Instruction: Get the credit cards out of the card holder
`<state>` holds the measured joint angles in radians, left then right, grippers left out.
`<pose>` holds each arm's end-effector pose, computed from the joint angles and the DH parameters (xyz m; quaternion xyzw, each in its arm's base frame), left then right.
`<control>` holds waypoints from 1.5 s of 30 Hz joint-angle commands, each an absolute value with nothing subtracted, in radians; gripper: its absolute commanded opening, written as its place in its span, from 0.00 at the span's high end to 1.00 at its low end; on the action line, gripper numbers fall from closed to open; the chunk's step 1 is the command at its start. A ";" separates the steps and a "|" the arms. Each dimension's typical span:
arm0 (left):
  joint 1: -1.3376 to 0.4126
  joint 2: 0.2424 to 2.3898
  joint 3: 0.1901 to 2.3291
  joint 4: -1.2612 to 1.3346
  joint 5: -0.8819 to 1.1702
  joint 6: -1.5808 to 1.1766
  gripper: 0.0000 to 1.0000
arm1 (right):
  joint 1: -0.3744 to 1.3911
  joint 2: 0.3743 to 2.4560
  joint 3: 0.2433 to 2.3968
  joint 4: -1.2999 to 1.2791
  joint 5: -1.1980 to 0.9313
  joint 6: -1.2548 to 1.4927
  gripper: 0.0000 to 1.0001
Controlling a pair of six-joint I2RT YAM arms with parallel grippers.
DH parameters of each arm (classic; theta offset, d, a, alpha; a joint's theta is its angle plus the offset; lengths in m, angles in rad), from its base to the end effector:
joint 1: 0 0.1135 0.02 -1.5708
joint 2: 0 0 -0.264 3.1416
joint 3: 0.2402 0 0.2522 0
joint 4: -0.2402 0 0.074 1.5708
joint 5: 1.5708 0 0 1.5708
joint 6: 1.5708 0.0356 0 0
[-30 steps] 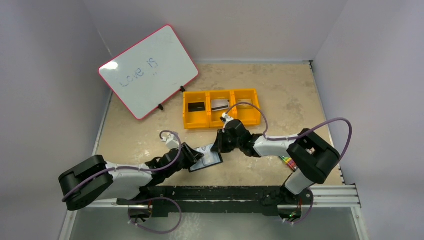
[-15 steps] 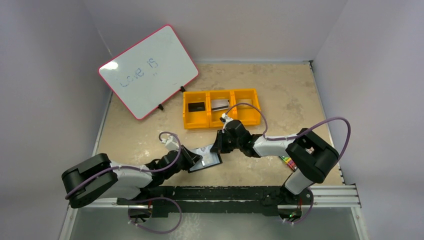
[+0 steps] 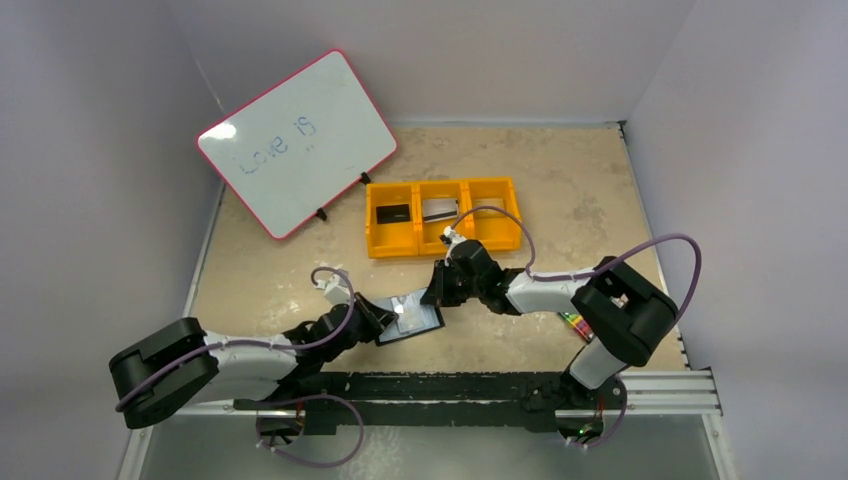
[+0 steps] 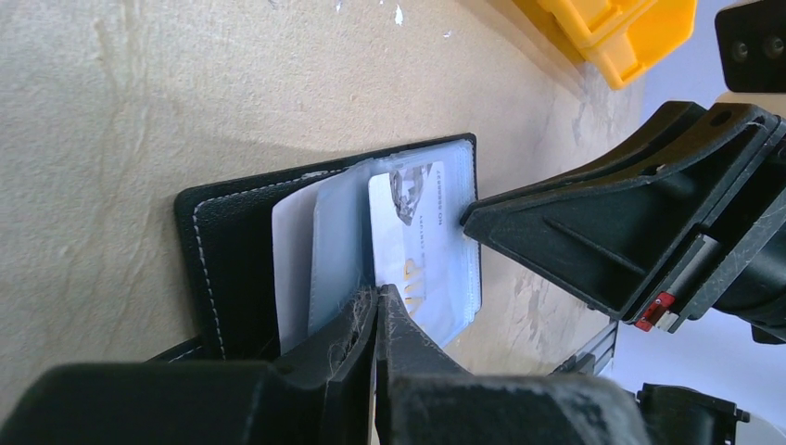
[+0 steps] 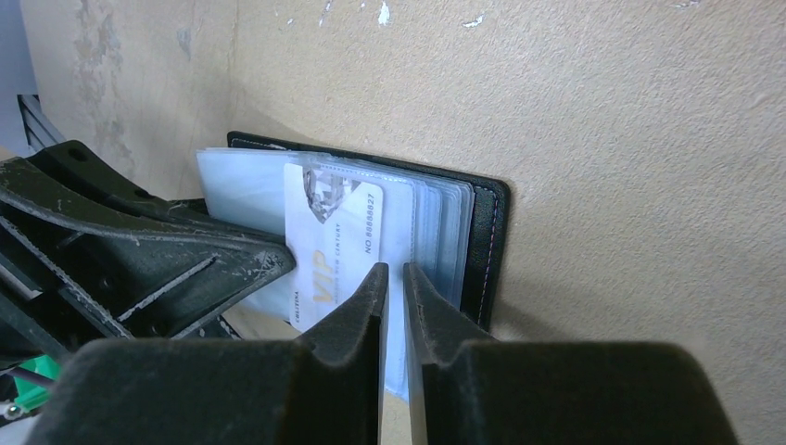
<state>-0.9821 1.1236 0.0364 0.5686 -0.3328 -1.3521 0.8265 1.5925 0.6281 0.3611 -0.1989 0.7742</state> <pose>0.1020 -0.1319 0.1092 -0.2386 0.8230 -0.3992 0.3263 0.2010 0.2286 0.1486 -0.0692 0.8794 0.3933 0.2593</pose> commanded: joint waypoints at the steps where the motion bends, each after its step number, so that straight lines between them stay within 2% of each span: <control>1: -0.977 1.069 0.029 0.479 -0.374 -1.345 1.00 | 0.833 1.603 0.630 0.305 -0.163 0.767 0.86; 8: -0.977 1.016 0.025 0.402 -0.389 -1.339 1.00 | 0.832 1.594 0.640 0.304 -0.162 0.764 0.87; 16: -0.977 1.040 0.076 0.385 -0.368 -1.297 1.00 | 0.834 1.494 0.722 0.215 -0.125 0.699 0.81; 19: -0.977 1.049 0.090 0.387 -0.362 -1.291 1.00 | 0.839 1.473 0.729 0.268 -0.199 0.683 0.80; 24: -0.977 1.046 0.109 0.375 -0.362 -1.282 1.00 | 0.870 1.549 0.736 0.330 -0.255 0.695 0.81; 30: -0.976 1.021 0.120 0.350 -0.367 -1.278 1.00 | 0.881 1.647 0.719 0.306 -0.183 0.732 0.85; 36: -0.977 1.012 0.133 0.329 -0.373 -1.273 1.00 | 0.882 1.622 0.709 0.211 -0.088 0.718 0.85; 42: -0.977 1.022 0.144 0.336 -0.372 -1.268 1.00 | 0.881 1.635 0.713 0.224 -0.139 0.690 0.83; 43: -0.977 1.025 0.146 0.348 -0.362 -1.266 0.99 | 0.882 1.652 0.713 0.240 -0.162 0.690 0.83; 45: -0.976 1.030 0.152 0.380 -0.345 -1.265 0.90 | 0.881 1.682 0.713 0.265 -0.195 0.696 0.83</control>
<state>-0.9821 1.0225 0.1089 0.3202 -0.3519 -1.2930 0.8791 1.6321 0.7139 0.2821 -0.1619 0.7197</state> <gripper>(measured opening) 0.043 0.165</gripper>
